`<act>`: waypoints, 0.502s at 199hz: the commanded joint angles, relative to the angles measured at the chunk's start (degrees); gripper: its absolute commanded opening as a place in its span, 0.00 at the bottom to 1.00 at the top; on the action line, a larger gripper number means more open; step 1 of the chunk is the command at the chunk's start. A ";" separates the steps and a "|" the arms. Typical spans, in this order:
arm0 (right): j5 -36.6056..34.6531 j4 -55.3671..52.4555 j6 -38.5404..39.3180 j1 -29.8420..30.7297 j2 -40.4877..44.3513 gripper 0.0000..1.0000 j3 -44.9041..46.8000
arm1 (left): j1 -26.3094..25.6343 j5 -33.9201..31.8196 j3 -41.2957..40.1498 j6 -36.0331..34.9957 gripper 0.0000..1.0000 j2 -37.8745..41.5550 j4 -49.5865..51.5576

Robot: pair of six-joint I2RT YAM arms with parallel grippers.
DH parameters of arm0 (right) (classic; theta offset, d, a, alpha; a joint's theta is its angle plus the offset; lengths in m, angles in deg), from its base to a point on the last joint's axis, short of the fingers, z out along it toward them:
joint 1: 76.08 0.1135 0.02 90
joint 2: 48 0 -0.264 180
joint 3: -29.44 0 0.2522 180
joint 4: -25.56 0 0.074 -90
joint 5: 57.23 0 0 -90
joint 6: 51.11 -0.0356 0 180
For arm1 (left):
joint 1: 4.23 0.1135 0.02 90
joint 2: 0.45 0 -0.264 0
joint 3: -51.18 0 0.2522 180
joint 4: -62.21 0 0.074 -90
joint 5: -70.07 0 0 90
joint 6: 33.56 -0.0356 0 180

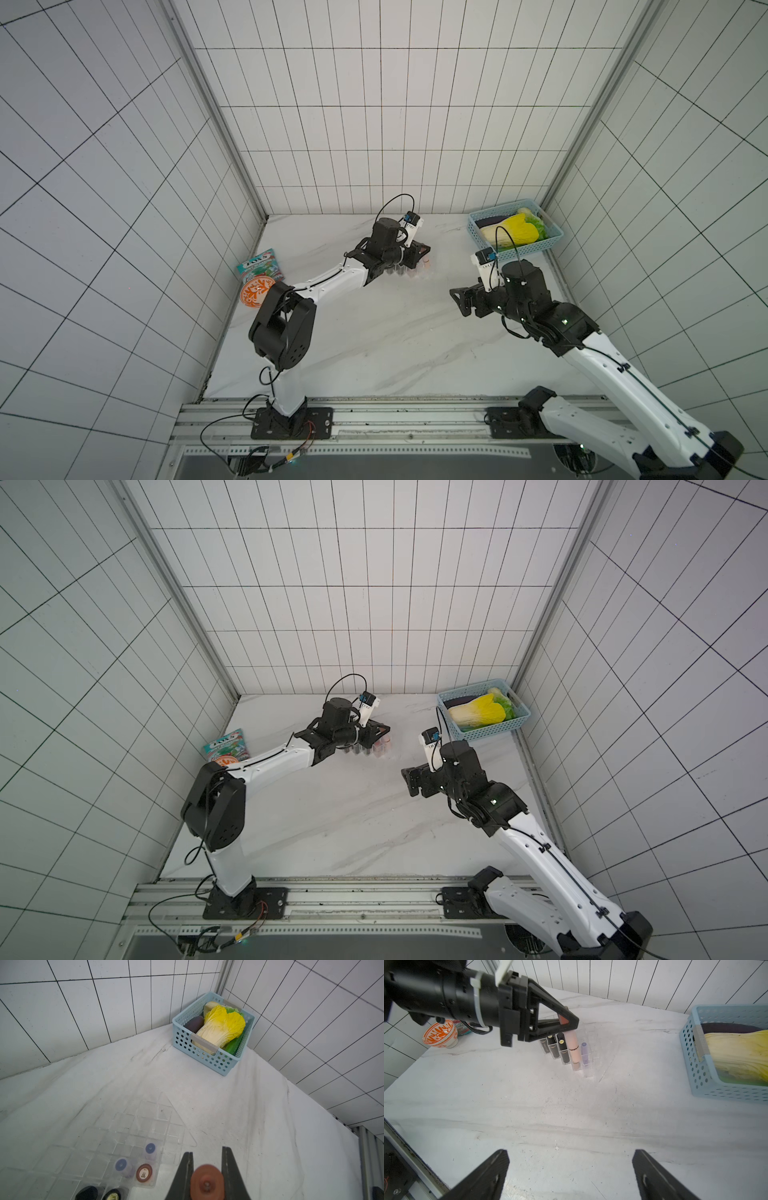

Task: Arrange the lipsticks in the organizer
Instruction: Place the lipstick in the storage box.

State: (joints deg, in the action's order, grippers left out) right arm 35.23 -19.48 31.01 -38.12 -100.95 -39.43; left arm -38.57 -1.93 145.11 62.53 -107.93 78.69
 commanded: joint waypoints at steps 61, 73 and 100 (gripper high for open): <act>4.09 2.08 -3.02 -0.69 1.53 0.88 3.81 | -0.02 -9.76 5.67 -4.23 0.06 -10.23 -4.30; 4.86 2.33 -3.15 -0.69 1.55 0.87 4.05 | -0.17 -9.37 6.71 -4.45 0.06 -11.18 -3.75; 5.45 1.86 -3.19 -0.69 1.44 0.85 3.45 | -0.84 -8.16 7.73 -4.57 0.06 -12.31 -2.94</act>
State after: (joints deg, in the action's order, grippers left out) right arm 39.07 -18.74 28.72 -38.25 -100.36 -36.57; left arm -38.68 -10.36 151.27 58.97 -118.40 75.87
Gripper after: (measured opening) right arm 0.858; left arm 0.152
